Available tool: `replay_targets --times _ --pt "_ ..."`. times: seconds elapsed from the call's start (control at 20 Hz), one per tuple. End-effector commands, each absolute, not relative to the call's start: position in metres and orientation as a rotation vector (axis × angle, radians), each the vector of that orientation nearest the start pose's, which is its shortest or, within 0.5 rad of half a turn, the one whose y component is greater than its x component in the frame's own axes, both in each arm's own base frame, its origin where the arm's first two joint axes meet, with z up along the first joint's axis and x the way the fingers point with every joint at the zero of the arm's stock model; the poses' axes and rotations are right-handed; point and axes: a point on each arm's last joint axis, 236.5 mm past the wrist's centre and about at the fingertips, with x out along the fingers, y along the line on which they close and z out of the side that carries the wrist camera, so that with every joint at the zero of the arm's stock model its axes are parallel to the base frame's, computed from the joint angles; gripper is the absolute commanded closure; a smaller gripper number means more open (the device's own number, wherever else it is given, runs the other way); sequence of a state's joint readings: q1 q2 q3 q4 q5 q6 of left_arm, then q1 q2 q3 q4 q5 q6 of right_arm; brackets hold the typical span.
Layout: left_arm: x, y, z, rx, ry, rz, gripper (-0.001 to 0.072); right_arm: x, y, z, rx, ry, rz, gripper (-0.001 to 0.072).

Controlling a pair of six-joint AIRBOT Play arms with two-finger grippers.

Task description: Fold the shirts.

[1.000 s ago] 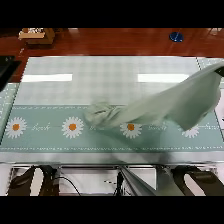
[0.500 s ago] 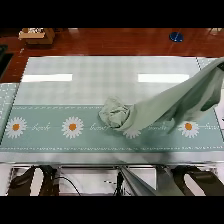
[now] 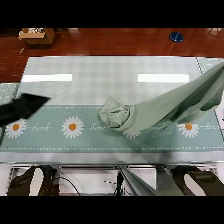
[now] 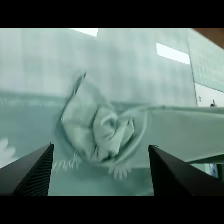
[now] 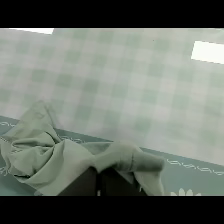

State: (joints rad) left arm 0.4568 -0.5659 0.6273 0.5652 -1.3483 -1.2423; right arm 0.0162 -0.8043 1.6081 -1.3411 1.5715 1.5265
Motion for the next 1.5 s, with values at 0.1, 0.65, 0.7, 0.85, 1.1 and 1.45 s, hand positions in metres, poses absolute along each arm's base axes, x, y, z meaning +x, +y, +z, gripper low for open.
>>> replay_targets --times 0.1,0.65,0.7,0.85,1.1,1.45 --pt "0.244 -0.116 0.011 -0.85 1.11 -0.435 0.0003 0.276 0.053 0.284 0.032 0.822 0.23 0.0687" --pt "0.291 -0.214 -0.087 -0.701 1.39 -0.507 0.0002 0.3 0.052 0.259 0.029 0.907 0.228 0.0687" --pt "0.302 -0.221 -0.085 -0.71 1.38 -0.529 0.0002 0.3 0.051 0.259 0.028 0.907 0.227 0.0687" --pt "0.33 -0.234 -0.074 -0.715 1.342 -0.566 0.0003 0.301 0.051 0.259 0.028 0.907 0.226 0.0687" --pt "0.314 -0.252 -0.081 -0.72 1.455 -0.65 0.0003 0.301 0.051 0.259 0.028 0.907 0.226 0.0686" --pt "0.285 -0.272 -0.106 -0.677 1.567 -0.683 0.025 0.301 0.051 0.259 0.029 0.904 0.226 0.0686"
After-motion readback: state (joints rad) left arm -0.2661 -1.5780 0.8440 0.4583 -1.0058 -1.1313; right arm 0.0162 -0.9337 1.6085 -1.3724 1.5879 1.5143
